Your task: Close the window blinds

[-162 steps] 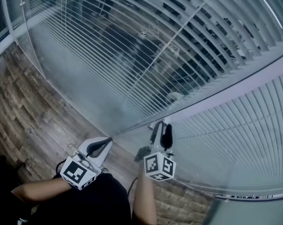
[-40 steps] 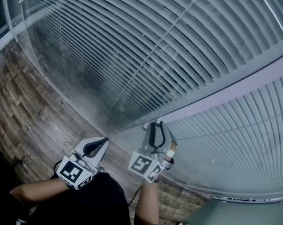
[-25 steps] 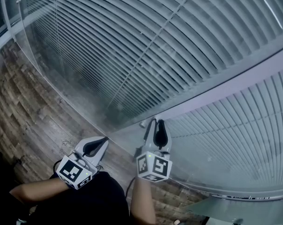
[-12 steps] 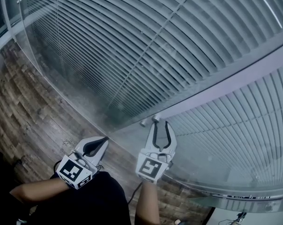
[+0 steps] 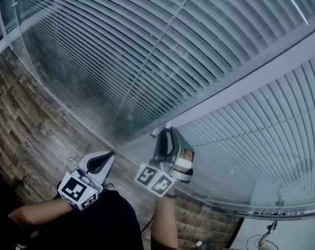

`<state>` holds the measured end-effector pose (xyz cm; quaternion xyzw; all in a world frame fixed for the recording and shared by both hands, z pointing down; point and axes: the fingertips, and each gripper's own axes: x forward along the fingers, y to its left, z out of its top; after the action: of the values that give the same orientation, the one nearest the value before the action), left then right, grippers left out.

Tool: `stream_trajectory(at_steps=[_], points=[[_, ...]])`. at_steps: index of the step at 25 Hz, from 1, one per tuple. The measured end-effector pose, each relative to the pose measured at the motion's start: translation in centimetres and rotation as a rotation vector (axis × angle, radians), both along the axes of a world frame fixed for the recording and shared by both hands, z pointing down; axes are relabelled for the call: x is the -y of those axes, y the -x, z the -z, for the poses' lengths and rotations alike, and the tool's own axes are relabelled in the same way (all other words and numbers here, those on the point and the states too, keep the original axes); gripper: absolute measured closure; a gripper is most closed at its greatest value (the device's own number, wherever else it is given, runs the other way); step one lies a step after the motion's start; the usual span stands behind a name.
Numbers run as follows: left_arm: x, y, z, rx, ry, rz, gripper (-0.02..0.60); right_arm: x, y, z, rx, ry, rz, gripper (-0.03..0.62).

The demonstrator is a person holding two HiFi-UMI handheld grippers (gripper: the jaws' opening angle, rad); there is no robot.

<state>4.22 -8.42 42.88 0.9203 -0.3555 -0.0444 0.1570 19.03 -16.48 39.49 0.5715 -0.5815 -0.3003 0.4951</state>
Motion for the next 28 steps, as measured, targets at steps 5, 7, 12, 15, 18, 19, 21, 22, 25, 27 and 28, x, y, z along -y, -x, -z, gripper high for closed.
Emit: stream_trajectory(at_steps=[5,7,12,15,18,19,21,22,25,27,28], points=[[-0.4,0.1,-0.1,-0.001,0.005,0.004,0.58,0.0,-0.2,-0.2,-0.033,0.009,0.002,0.444],[-0.6,0.2,-0.2,-0.001,0.004,0.007,0.58,-0.1,-0.3,-0.3,-0.038,0.01,0.004,0.445],[-0.8,0.5,-0.2,-0.004,0.008,0.008,0.58,-0.3,-0.1,-0.2,0.033,0.008,0.002,0.462],[-0.8,0.6,0.1,-0.008,0.012,0.009,0.58,-0.3,0.1,0.3,0.165,-0.011,-0.005,0.462],[-0.7,0.4,-0.1,-0.008,0.015,0.009,0.58,-0.2,-0.1,0.4,0.274,-0.052,-0.039,0.465],[-0.7,0.4,-0.1,-0.008,0.015,0.009,0.58,-0.2,-0.2,0.3,0.322,-0.07,-0.051,0.465],[-0.7,0.6,0.2,-0.009,0.017,0.007,0.58,-0.3,-0.2,0.7,0.467,-0.105,-0.068,0.465],[-0.8,0.7,0.4,-0.01,0.018,0.005,0.58,-0.4,-0.1,1.0,0.557,-0.122,-0.072,0.465],[-1.0,0.8,0.4,-0.008,0.025,0.002,0.58,-0.6,-0.2,1.4,0.816,-0.162,-0.077,0.465],[-0.8,0.5,-0.2,-0.004,0.028,0.004,0.58,-0.5,-0.8,0.9,0.953,-0.183,-0.086,0.465],[-0.8,0.4,-0.5,-0.004,0.03,0.005,0.58,-0.5,-1.1,0.7,1.016,-0.195,-0.092,0.465]])
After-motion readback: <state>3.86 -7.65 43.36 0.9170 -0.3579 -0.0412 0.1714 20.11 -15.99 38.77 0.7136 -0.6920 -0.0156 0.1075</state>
